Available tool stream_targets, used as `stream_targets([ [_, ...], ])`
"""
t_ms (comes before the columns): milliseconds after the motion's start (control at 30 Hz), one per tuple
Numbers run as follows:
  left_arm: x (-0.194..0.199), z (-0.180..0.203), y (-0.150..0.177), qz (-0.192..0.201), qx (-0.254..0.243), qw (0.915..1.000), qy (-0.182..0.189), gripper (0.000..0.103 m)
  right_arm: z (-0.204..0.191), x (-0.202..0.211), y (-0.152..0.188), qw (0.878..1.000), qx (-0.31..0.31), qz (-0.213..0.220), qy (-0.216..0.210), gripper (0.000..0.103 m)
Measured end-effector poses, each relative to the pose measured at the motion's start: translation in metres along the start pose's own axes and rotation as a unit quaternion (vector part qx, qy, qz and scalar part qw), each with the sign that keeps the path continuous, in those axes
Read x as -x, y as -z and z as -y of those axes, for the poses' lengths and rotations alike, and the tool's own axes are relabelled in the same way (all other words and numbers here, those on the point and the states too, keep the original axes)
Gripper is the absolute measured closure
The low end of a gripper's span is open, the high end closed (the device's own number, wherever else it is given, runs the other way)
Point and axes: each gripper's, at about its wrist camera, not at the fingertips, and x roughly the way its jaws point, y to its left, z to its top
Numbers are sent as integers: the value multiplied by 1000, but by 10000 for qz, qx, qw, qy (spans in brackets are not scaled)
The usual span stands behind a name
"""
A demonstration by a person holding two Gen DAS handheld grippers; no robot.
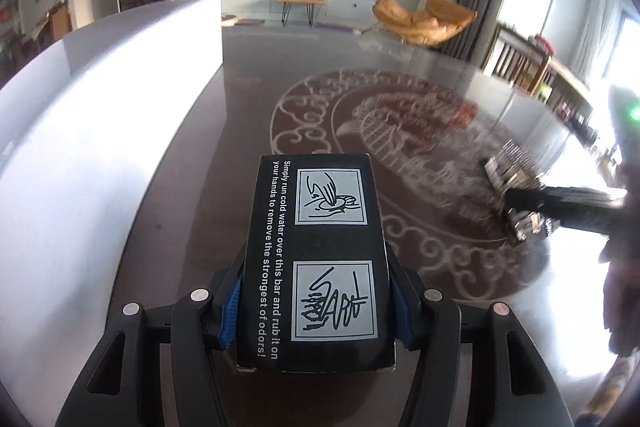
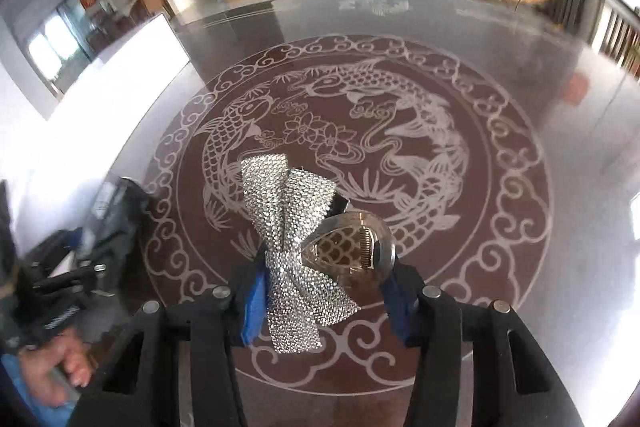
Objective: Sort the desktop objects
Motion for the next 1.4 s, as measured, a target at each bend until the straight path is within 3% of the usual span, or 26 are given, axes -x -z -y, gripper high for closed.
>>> stream_targets([
  [200, 62, -5, -11, 522, 376, 9970, 419, 45, -31, 49, -3, 9986, 191, 382, -301, 55],
  [367, 130, -42, -22, 949, 724, 9911, 586, 45, -85, 96, -24, 9909, 456, 768, -1008, 55],
  [533, 164, -121, -34, 969, 922, 9909, -129, 45, -197, 107, -40, 9726, 1029, 857, -1902, 55],
  [633, 162, -186, -30, 673, 1228, 9864, -859, 45, -260, 97, -42, 9616, 1270, 700, -2328, 55],
  [833, 141, -267, -9, -185, 1812, 9699, -1616, 44, -354, 47, -26, 9520, 1635, 10, -2587, 55],
  [900, 138, -277, -4, -258, 1982, 9670, -1582, 41, -366, 27, -21, 9526, 1629, -364, -2544, 49],
  [967, 140, -281, 2, -135, 2072, 9679, -1419, 23, -370, 16, -20, 9547, 1567, -551, -2470, 32],
  [1000, 143, -280, 4, -41, 2060, 9682, -1415, 10, -367, 15, -20, 9568, 1530, -527, -2416, 29],
  [1033, 146, -277, 5, 53, 2031, 9683, -1453, 6, -364, 18, -20, 9581, 1515, -471, -2386, 25],
  [1167, 155, -259, 7, 222, 1838, 9655, -1832, 6, -346, 41, -23, 9640, 1649, -125, -2082, 10],
  [1300, 166, -250, 11, 126, 1885, 9567, -2216, 6, -333, 60, -22, 9706, 1744, 121, -1654, 4],
  [1400, 176, -240, 20, 257, 1878, 9538, -2330, 6, -326, 69, -12, 9724, 1689, 127, -1606, 3],
])
